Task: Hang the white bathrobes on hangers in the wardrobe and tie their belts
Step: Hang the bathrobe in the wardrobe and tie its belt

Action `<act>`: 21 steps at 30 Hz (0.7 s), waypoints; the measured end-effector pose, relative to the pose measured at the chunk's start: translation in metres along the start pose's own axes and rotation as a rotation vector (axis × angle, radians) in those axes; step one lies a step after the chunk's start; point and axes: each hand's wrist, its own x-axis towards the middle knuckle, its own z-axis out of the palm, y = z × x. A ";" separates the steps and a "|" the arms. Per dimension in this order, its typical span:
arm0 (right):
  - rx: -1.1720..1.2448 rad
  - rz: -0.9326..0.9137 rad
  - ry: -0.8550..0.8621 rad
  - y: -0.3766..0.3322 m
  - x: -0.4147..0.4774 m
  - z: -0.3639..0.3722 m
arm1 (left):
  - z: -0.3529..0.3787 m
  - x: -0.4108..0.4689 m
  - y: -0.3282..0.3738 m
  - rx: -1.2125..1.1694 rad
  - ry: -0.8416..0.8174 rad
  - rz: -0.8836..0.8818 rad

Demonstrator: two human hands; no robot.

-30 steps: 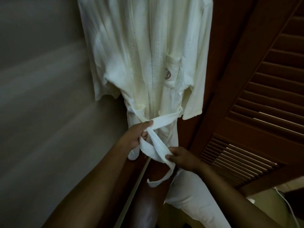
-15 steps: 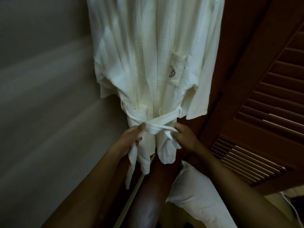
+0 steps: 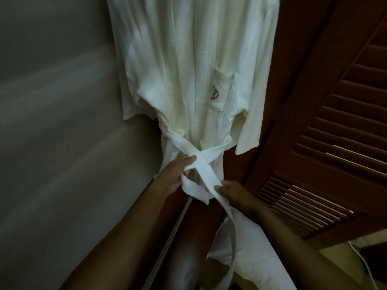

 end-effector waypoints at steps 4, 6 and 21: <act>-0.277 -0.002 0.228 0.010 0.014 0.010 | 0.001 -0.010 -0.004 -0.027 0.033 -0.009; -0.186 0.042 0.236 0.005 0.022 0.015 | 0.000 -0.014 -0.008 -0.057 0.040 -0.036; 0.820 0.035 0.111 -0.067 0.041 0.018 | 0.005 -0.022 -0.026 0.029 0.193 -0.112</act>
